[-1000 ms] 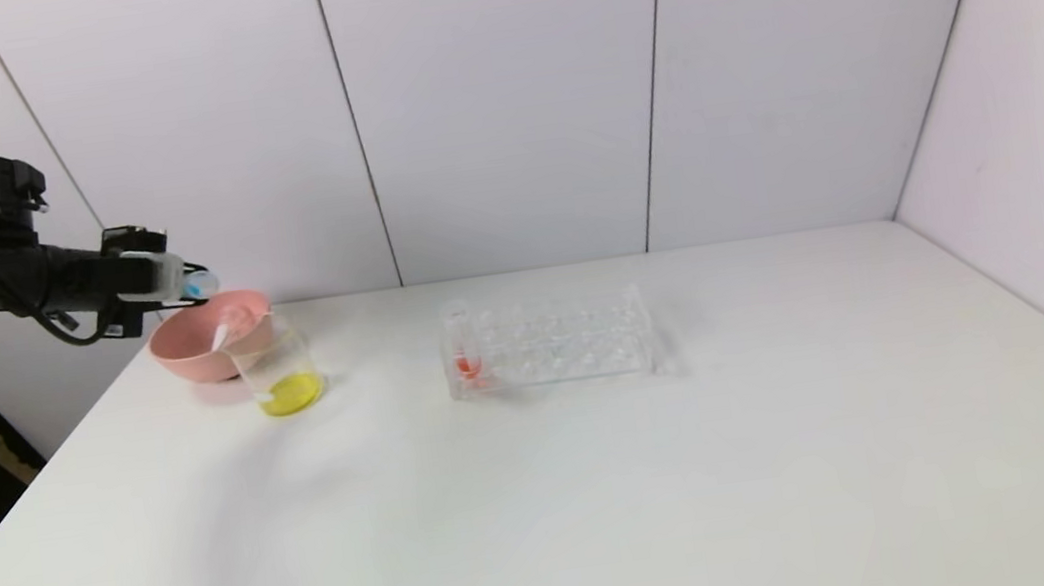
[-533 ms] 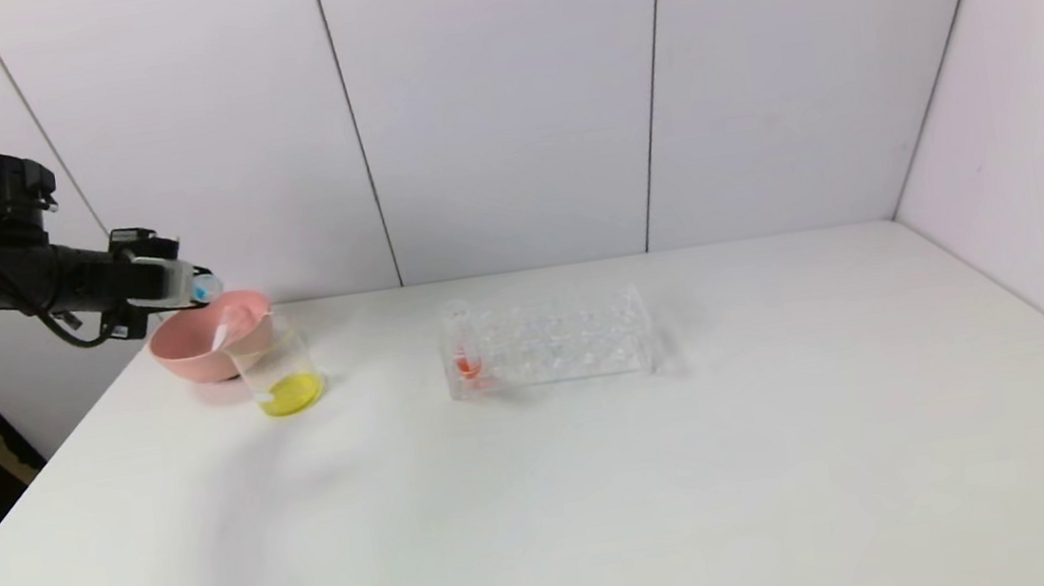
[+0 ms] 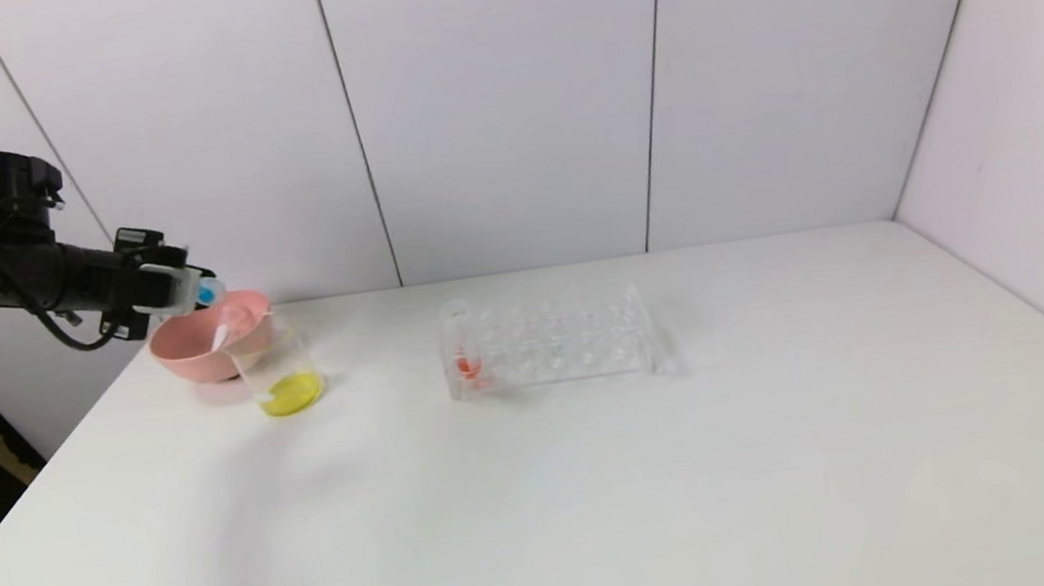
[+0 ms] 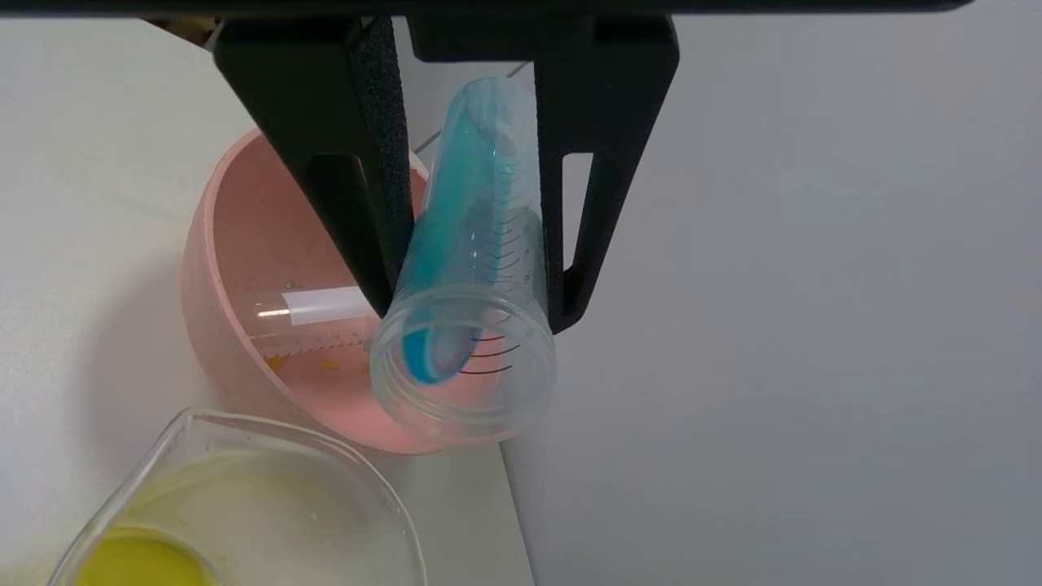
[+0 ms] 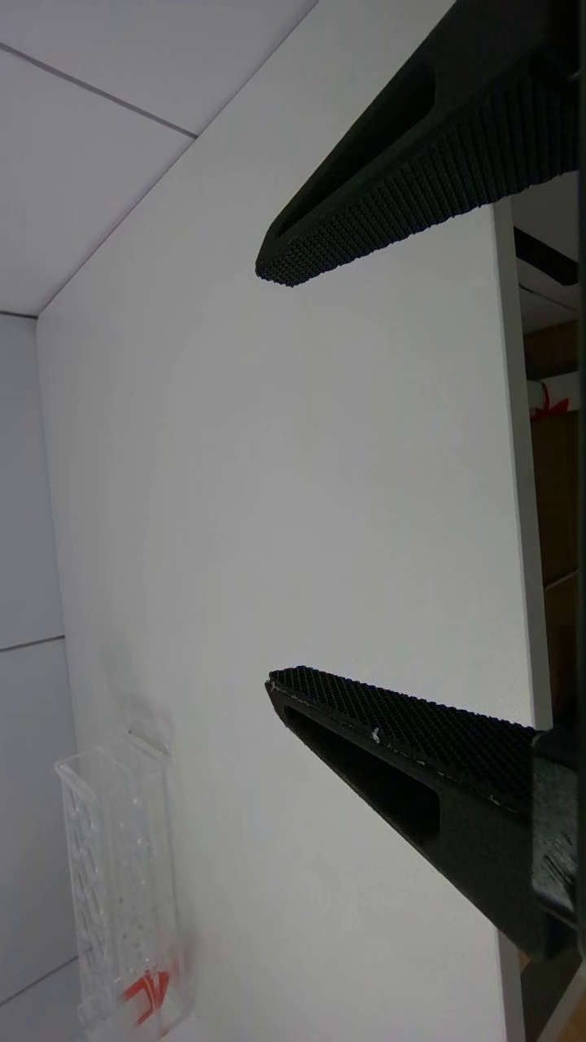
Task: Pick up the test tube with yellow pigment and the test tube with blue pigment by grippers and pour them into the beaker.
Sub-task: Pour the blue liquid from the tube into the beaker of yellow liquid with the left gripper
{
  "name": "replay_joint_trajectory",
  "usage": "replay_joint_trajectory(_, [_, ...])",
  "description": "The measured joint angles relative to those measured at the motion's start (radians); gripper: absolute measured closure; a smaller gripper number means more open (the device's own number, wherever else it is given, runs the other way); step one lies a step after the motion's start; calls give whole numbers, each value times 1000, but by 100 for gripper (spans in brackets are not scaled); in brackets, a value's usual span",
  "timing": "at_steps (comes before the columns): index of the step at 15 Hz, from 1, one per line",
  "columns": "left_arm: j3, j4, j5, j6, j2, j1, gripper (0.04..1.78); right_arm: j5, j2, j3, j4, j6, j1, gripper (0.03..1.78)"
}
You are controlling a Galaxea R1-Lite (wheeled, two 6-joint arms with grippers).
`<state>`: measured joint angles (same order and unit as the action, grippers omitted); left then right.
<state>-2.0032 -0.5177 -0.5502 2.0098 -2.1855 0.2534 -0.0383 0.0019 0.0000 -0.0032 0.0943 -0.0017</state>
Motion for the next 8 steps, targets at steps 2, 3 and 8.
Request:
replay_joint_trajectory(2, [0, 0, 2, 20, 4, -1, 137, 0, 0, 0, 0, 0, 0, 10])
replay_joint_trajectory(3, [0, 0, 1, 29, 6, -1, 137, 0, 0, 0, 0, -1, 0, 10])
replay_joint_trajectory(8, [0, -1, 1, 38, 13, -1, 137, 0, 0, 0, 0, 0, 0, 10])
